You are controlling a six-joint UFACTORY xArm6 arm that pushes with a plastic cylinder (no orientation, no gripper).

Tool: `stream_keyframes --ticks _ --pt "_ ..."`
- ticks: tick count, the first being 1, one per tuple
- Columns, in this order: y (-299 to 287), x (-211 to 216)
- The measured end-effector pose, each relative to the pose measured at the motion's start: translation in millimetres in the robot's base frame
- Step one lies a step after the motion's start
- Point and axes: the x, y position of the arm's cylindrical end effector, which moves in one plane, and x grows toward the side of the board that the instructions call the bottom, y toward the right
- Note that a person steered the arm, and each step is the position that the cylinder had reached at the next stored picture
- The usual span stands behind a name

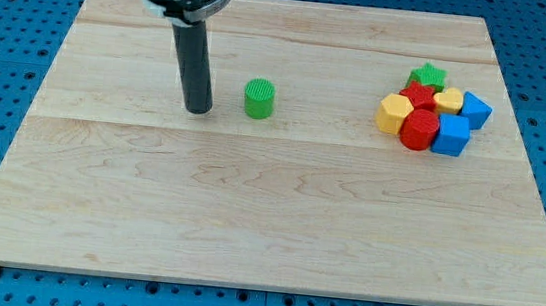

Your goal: Push the green circle towards the group of blocks

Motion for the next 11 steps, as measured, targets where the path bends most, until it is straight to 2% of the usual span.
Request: stream_keyframes --ticks 1,2,3,4,10,11 --pt "26 -16" --pt "44 -13" --pt "44 20" --pt "62 26" --pt "56 -59" --pt "80 -60"
